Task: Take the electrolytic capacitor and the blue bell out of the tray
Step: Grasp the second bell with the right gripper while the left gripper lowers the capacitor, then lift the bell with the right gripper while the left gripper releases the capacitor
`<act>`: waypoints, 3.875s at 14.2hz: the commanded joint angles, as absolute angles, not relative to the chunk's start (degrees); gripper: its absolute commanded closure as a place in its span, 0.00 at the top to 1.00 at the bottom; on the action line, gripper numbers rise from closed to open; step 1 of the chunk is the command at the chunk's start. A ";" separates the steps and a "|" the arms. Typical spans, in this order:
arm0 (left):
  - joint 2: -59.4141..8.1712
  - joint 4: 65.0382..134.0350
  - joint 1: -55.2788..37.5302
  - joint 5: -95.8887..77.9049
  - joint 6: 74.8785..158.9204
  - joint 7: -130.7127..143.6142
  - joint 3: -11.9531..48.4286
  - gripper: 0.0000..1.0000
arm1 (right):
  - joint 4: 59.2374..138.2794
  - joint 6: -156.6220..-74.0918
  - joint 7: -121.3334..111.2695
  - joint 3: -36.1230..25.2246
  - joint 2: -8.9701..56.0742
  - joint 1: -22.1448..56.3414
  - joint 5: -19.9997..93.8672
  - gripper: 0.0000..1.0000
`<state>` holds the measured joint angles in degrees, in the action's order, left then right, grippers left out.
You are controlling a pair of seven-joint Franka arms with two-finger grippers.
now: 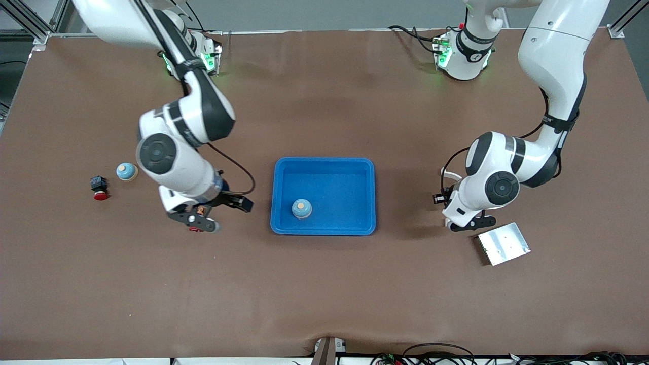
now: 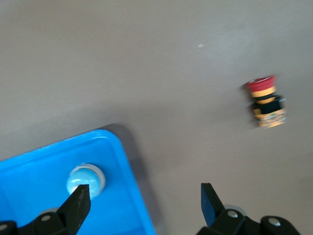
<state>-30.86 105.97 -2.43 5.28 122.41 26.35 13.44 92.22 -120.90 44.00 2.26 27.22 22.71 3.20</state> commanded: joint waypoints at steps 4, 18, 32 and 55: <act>-32.34 105.82 -2.02 7.29 123.92 26.02 13.45 0.00 | 83.33 -122.86 55.62 1.49 36.55 27.07 2.11 1.00; -34.63 105.64 -2.11 7.38 125.95 26.28 13.27 0.02 | 82.79 -131.39 62.49 1.32 44.73 33.22 1.76 1.00; -36.12 105.56 -2.64 7.47 127.53 26.89 13.18 0.11 | 83.06 -135.53 63.37 1.14 48.60 35.24 1.85 1.00; -36.21 105.38 -2.64 7.47 127.62 26.98 13.18 1.00 | 80.43 -130.71 65.39 1.49 46.93 35.16 2.46 0.00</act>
<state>-35.91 105.84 -2.47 5.73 127.18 26.35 13.18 82.52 -134.29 63.80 1.87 47.83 34.60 2.01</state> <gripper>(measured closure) 0.000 0.326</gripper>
